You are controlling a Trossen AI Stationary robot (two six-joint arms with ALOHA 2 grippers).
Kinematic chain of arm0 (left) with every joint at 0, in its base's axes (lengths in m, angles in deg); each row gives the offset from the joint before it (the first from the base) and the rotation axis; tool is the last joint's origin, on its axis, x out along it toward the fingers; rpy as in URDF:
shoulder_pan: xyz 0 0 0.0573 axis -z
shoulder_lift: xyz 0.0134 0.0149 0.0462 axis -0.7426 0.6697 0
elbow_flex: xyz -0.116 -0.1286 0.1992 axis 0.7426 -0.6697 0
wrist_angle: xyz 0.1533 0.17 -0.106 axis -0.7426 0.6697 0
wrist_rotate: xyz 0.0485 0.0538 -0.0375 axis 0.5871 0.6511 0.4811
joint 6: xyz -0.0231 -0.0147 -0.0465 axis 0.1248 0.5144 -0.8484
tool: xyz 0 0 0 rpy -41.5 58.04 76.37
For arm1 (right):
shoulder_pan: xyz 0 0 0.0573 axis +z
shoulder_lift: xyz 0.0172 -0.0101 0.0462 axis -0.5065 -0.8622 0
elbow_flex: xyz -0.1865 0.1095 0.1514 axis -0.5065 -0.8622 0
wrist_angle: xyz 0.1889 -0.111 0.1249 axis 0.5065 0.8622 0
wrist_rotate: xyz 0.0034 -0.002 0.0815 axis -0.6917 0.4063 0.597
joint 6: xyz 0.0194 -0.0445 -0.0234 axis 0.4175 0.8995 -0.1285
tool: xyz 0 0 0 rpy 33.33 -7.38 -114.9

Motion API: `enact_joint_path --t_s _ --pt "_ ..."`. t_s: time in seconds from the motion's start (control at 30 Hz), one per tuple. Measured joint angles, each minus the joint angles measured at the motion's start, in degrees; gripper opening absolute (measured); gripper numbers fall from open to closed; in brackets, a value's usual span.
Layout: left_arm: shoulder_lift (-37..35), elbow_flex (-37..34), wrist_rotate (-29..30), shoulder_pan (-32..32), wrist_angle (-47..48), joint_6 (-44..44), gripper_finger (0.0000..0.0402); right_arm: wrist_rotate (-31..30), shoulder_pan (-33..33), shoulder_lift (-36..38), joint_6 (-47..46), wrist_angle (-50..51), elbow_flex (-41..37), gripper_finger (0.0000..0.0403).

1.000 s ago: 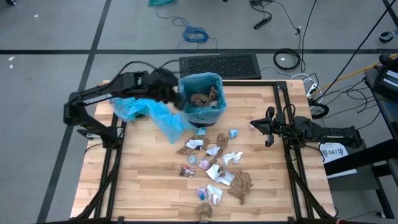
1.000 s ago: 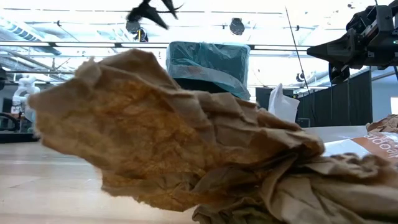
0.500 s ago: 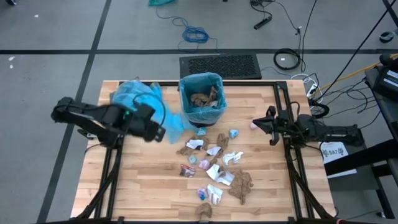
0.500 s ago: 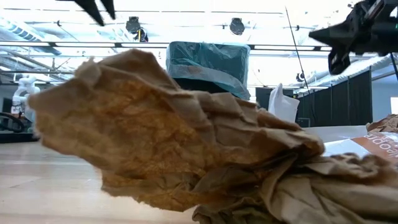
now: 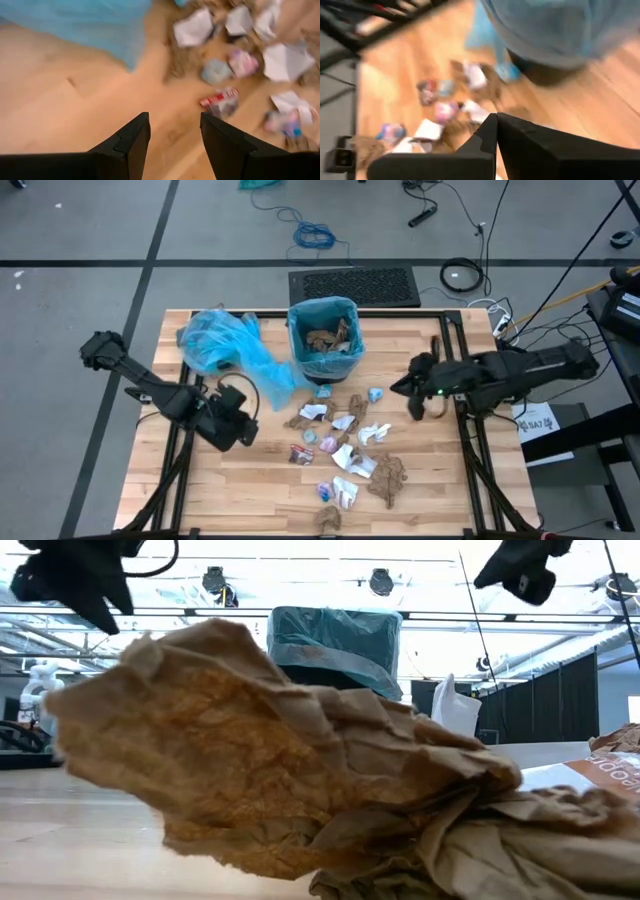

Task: Place trash/remove bag and relplace
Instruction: Put the pink crumpled plastic bag into the trash bin

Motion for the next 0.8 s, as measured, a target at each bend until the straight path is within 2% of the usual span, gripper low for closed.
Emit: enact_joint_path --t_s 0.1,0.2,0.37,0.5,0.7,0.8 --pt "0.0 -1.7 0.0 3.7 -2.0 -1.5 0.0177 -3.8 2.1 -8.0 -12.3 13.5 8.8 0.0" --pt "0.0 -3.1 0.0 7.5 -3.4 -3.4 0.0177 -3.4 2.7 -13.9 -26.8 25.9 15.7 0.0" --pt "0.0 -3.8 1.1 11.4 -3.2 -4.3 0.0177 -3.1 -0.2 -17.9 -39.4 41.1 19.5 0.0" --pt "0.0 -3.8 2.3 11.4 -3.1 -3.8 0.0177 2.2 -8.1 -16.8 -36.5 42.5 17.0 0.0" --pt "-0.3 -3.8 4.1 10.9 -3.2 -4.2 0.0177 11.6 -23.5 -13.8 -22.5 31.2 10.3 0.0" --pt "-0.3 -3.8 4.3 10.3 -3.2 -5.4 0.0177 13.3 -30.6 -13.7 -18.2 28.7 6.3 0.0"
